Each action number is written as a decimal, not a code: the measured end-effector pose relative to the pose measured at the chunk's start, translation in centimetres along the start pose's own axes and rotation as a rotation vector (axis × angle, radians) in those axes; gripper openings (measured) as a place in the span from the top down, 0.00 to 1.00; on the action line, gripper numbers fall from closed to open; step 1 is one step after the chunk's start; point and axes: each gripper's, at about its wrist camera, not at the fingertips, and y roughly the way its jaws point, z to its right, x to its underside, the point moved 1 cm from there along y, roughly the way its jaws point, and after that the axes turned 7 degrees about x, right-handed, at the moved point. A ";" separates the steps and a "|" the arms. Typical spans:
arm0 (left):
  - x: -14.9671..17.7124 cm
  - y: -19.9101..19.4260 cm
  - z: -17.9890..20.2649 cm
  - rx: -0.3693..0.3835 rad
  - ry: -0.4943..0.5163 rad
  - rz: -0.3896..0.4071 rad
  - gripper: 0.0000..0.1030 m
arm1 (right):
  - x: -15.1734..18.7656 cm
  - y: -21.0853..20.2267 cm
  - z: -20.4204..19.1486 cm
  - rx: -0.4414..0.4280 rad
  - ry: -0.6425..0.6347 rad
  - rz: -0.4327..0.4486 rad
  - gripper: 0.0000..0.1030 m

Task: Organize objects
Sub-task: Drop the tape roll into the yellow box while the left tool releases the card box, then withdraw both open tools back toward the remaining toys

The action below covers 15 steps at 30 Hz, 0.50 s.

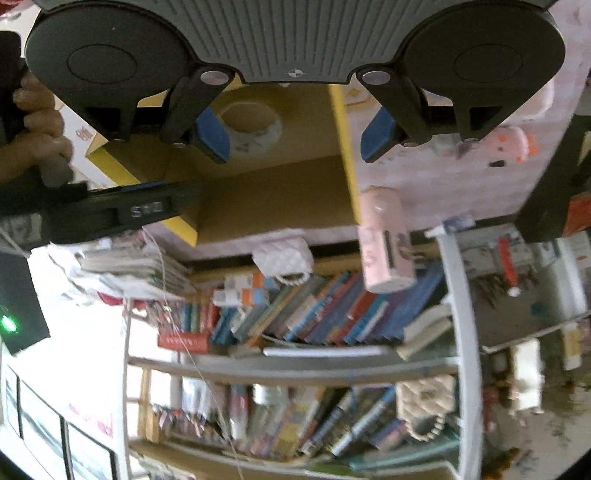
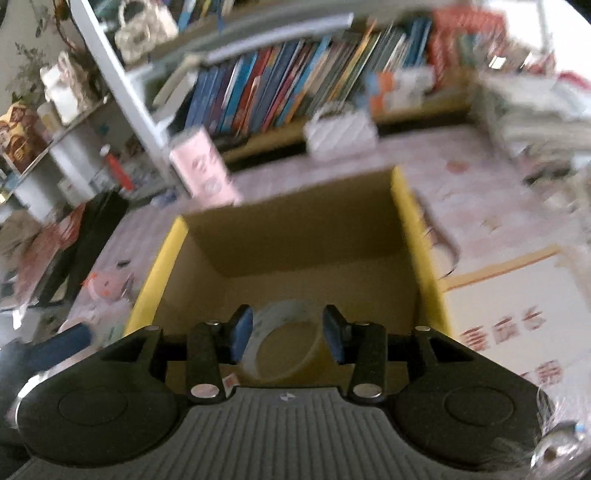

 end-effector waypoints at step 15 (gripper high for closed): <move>3.3 -7.5 -4.3 -0.108 -0.063 0.065 0.13 | 7.4 -6.8 0.0 0.375 0.223 0.214 0.59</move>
